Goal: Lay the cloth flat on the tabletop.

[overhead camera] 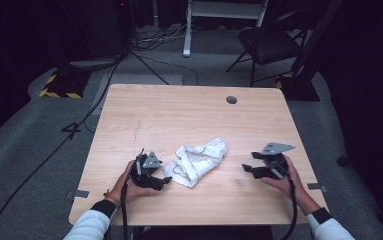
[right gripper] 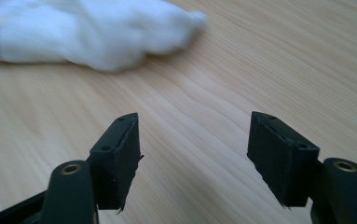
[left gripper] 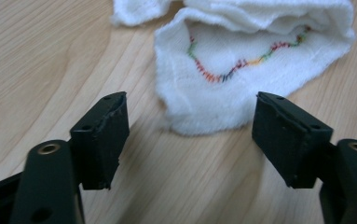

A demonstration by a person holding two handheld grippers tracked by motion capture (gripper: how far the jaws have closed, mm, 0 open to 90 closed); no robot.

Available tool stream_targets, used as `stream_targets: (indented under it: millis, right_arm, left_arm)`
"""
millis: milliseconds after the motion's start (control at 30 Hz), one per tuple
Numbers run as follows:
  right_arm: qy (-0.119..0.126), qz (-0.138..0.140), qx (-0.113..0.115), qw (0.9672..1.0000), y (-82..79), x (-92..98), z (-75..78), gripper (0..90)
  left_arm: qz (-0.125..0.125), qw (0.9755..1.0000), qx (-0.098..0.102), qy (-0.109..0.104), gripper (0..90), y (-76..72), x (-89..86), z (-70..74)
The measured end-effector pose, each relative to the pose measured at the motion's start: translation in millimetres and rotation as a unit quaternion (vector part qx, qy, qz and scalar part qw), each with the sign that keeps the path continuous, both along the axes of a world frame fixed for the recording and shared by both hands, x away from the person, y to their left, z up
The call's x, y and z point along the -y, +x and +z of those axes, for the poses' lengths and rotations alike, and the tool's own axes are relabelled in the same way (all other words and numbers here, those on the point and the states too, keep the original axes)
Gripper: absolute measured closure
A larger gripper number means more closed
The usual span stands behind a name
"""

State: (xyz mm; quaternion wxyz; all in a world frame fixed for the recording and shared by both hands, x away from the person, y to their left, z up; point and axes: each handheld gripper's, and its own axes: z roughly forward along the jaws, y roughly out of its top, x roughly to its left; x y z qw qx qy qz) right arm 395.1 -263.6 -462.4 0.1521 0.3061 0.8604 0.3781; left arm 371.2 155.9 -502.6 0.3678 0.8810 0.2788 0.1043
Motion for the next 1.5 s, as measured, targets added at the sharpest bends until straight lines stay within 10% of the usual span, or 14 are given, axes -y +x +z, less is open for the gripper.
stream_targets:
  millis: [200, 467, 900, 1500]
  right_arm:
    - [-0.021, 0.087, 0.011, 0.996, -2.3, -80.0, -2.2, 37.6]
    - [-0.016, 0.106, 0.023, 0.9939, 3.0, -122.1, -9.3, 38.4]
    - [-0.056, 0.106, 0.026, 0.9925, 3.9, -108.0, -17.1, 72.3]
    - [-0.062, 0.078, 0.036, 0.9943, -4.5, -81.2, -4.1, 53.2]
  left_arm:
    - [-0.023, 0.9997, 0.001, -0.003, 37.7, 0.8, 18.2, 1.0]
    - [-0.06, 0.9982, 0.0, -0.002, 58.0, -2.8, 40.9, 3.2]
    - [-0.104, 0.9945, -0.003, 0.011, 63.1, -12.3, 53.3, 6.0]
    - [-0.056, 0.9984, 0.001, 0.006, 45.8, -6.3, 38.1, 15.7]
